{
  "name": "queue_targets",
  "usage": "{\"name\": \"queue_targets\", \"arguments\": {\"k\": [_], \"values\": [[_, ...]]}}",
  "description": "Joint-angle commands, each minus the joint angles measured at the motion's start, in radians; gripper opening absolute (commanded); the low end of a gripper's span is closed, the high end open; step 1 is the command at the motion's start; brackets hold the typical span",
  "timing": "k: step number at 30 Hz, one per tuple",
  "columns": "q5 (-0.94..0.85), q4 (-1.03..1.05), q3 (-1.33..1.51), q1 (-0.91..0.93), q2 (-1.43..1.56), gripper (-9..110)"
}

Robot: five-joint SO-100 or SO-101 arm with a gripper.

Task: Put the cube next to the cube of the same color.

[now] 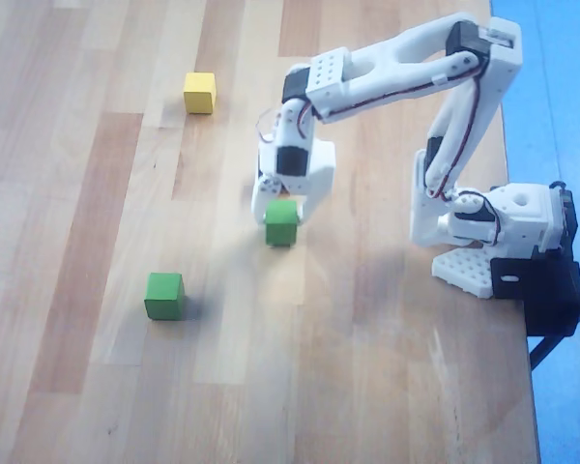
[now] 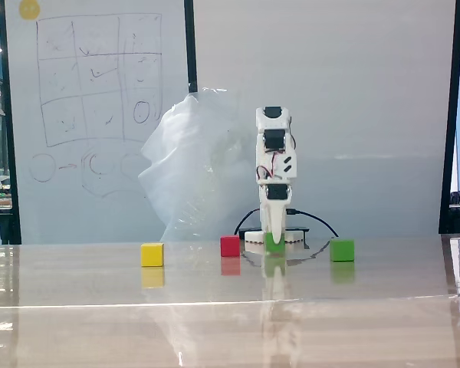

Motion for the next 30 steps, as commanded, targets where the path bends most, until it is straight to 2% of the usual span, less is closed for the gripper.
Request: {"name": "queue_targets", "arguments": {"k": [1, 5, 12, 18, 23, 30], "values": [[-0.008, 0.133, -0.227, -0.029, 0.149, 0], [0.002, 0.238, -0.400, -0.077, 0.138, 0], [0.012, 0.232, -0.620, -0.155, -0.020, 0], [0.181, 0.199, -0.781, -0.169, -0.183, 0], [0.311, 0.192, -0.836, -0.175, -0.281, 0], [0.341, 0.163, -0.842, -0.290, -0.383, 0]]}}
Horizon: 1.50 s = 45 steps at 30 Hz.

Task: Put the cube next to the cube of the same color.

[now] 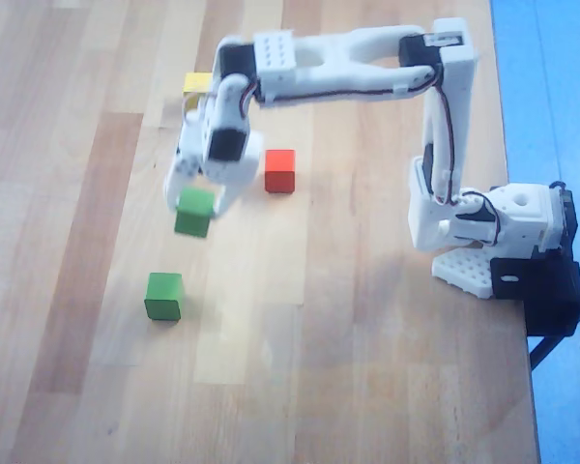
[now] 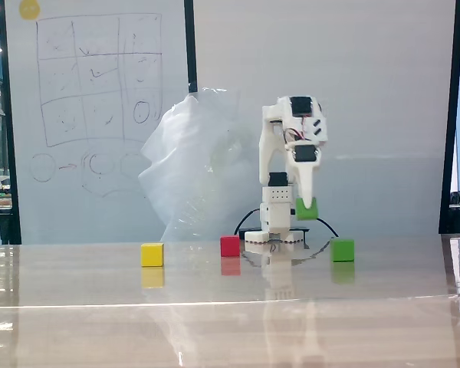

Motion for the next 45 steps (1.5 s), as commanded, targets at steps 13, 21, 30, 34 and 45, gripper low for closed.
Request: {"name": "queue_targets", "arguments": {"k": [13, 21, 30, 34, 45], "values": [[-0.003, -0.186, -0.121, -0.081, -0.114, 0], [-0.158, -0.187, -0.124, -0.066, -0.092, 0], [-0.202, -0.187, -0.126, 0.031, -0.077, 0], [-0.202, -0.190, -0.126, 0.071, -0.092, 0], [-0.187, -0.276, -0.114, 0.054, -0.196, 0]]}}
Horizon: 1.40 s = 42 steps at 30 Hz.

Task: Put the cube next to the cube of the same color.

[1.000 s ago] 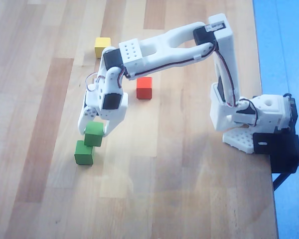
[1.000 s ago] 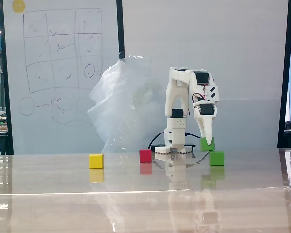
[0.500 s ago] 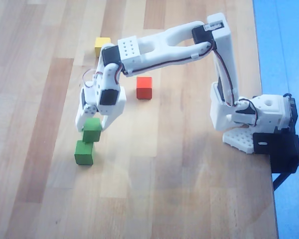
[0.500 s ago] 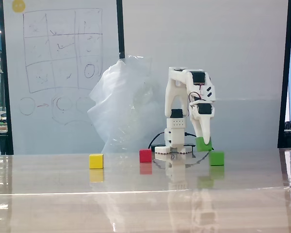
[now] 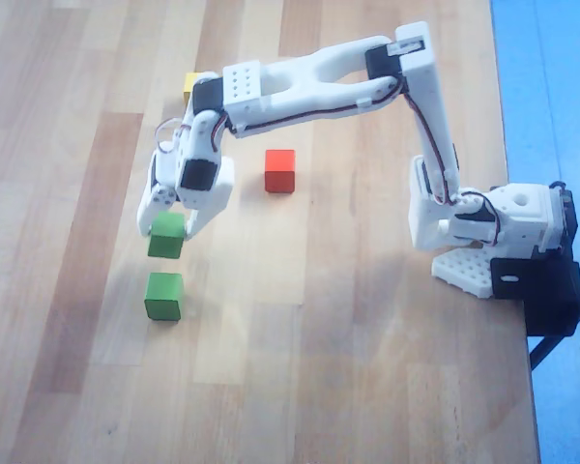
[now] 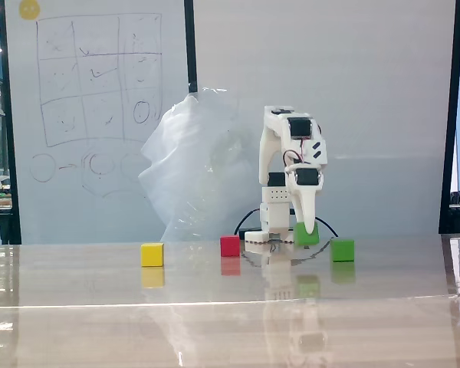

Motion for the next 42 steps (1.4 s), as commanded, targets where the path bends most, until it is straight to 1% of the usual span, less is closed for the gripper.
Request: {"name": "queue_targets", "arguments": {"k": [1, 14, 18, 21, 27, 30, 33, 37, 42], "values": [[0.009, -0.023, -0.092, -0.011, 0.006, 0], [0.012, -0.035, -0.092, -0.057, -0.026, 0], [0.009, -0.023, -0.092, -0.069, -0.061, 2], [0.006, -0.015, -0.080, -0.064, -0.077, 8], [0.002, -0.005, -0.080, -0.060, -0.071, 29], [-0.003, -0.009, -0.081, -0.058, -0.058, 37], [-0.003, -0.020, -0.081, -0.043, 0.002, 43], [-0.005, -0.003, -0.081, 0.008, 0.130, 43], [-0.005, 0.072, -0.064, 0.069, 0.362, 36]]}}
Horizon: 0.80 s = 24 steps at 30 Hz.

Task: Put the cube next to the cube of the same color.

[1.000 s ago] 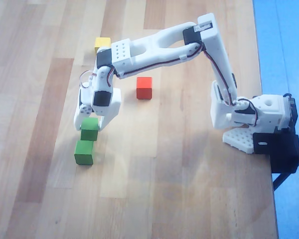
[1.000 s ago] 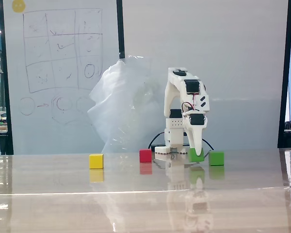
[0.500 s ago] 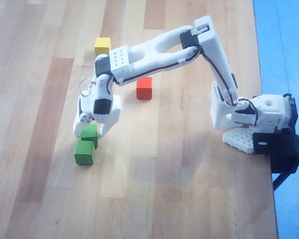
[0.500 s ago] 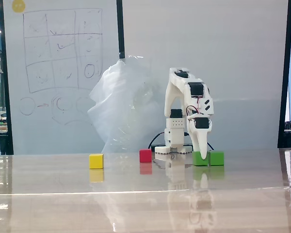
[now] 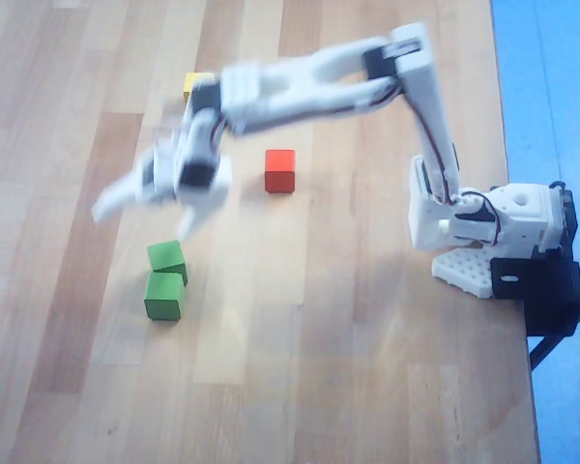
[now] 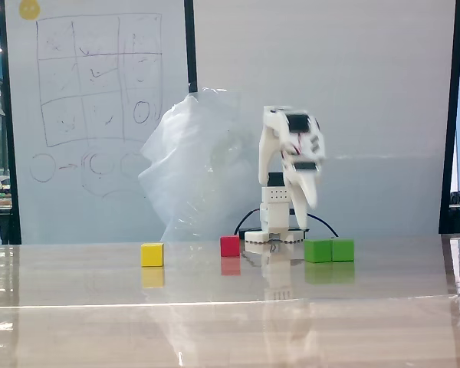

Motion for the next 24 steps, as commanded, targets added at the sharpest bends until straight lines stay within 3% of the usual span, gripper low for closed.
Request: {"name": "queue_targets", "arguments": {"k": [1, 8, 12, 19, 24], "values": [[-0.006, 0.077, -0.057, 0.046, 0.295, 33], [-0.006, 0.181, 0.141, 0.074, 0.738, -1], [-0.006, 0.129, 0.523, 0.137, 1.097, 4], [-0.120, -0.060, 1.278, 0.272, 1.807, 0], [-0.238, 0.012, 1.459, 0.272, 2.010, 0]]}}
